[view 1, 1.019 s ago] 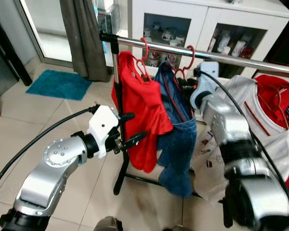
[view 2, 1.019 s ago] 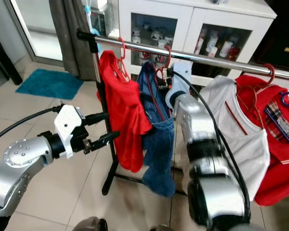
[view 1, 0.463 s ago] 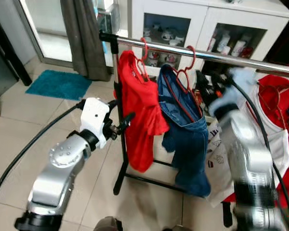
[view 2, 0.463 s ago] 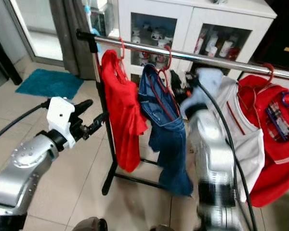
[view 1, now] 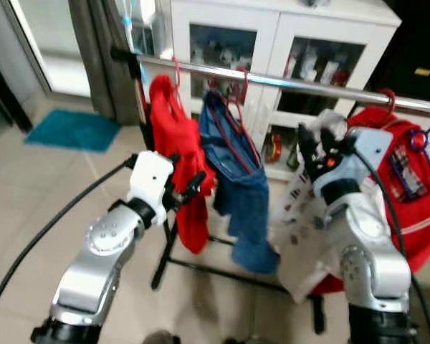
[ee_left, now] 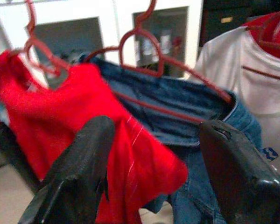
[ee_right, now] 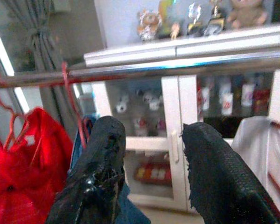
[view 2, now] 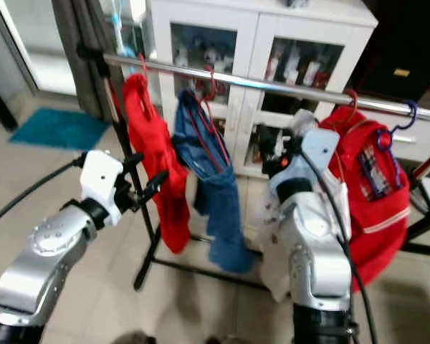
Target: Hang hanger
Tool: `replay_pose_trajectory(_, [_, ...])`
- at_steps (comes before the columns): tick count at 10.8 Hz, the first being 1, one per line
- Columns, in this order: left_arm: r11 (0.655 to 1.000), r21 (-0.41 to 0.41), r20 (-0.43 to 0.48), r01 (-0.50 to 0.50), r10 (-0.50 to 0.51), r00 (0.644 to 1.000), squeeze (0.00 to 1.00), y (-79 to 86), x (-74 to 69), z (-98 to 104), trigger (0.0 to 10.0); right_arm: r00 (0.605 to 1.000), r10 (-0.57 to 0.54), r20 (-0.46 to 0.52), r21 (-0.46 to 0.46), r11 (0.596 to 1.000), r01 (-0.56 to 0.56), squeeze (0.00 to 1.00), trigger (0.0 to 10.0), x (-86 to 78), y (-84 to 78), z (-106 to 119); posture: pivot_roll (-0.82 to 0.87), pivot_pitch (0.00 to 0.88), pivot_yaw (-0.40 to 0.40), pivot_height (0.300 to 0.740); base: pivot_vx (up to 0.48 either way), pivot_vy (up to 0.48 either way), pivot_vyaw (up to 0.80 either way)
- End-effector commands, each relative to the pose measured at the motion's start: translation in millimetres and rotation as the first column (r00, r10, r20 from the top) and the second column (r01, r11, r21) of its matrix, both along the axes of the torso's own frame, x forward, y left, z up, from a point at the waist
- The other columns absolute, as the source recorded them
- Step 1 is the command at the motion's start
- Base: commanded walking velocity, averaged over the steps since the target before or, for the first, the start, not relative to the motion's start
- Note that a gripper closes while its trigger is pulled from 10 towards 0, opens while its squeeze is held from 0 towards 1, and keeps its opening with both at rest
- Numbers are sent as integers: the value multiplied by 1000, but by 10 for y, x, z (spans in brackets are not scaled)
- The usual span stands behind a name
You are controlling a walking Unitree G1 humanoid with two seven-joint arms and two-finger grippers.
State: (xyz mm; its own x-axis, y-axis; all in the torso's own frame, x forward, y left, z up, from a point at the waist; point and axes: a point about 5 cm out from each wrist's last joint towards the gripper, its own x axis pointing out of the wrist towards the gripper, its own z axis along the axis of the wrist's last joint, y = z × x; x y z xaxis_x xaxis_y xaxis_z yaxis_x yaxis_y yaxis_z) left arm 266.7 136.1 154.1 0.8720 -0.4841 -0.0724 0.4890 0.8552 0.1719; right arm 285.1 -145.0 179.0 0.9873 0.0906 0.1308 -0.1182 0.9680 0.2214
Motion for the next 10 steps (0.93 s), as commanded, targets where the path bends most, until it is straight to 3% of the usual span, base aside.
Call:
replay_pose_trajectory(1, [1000, 3, 4, -4, 4, 1000, 0, -6, -4, 2, 10000, 1000, 2, -2, -17, 1000, -2, 0, 10000, -1, 15, 22, 86, 25, -36, 740, 0, -405, 0])
replay_pose_trajectory(3, [1000, 10, -3, 4, -4, 1000, 0, -11, -17, -15, 10000, 1000, -9, -20, -34, 999, 9, 0, 10000, -11, 4, -7, 85, 26, -35, 740, 0, -332, 0])
replay_pose_trajectory(5, [1000, 9, -10, 6, -6, 1000, 0, -13, -17, -21, 10000, 994, -66, -84, -58, 996, 62, 0, 10000, 8, -42, -67, 84, 29, -34, 740, 0, 0, 0])
replay_pose_trajectory(7, [1000, 18, -2, 22, -22, 1000, 0, -16, -12, -10, 10000, 979, -134, -154, -101, 988, 120, 0, 10000, 133, -140, -129, 83, 31, -34, 740, 0, 0, 0])
replay_pose_trajectory(8, [998, 23, -8, 51, -51, 999, 0, -20, -20, -13, 10000, 974, -135, -182, -133, 985, 111, 1000, 10000, 233, -144, -133, 85, 33, -33, 740, 0, 0, 0])
replay_pose_trajectory(10, [985, 31, -30, 167, -166, 986, 0, -28, -77, -2, 10000, 956, -152, -250, -214, 972, 99, 1000, 10000, 501, -210, -144, 87, 37, -37, 740, 0, 0, 0])
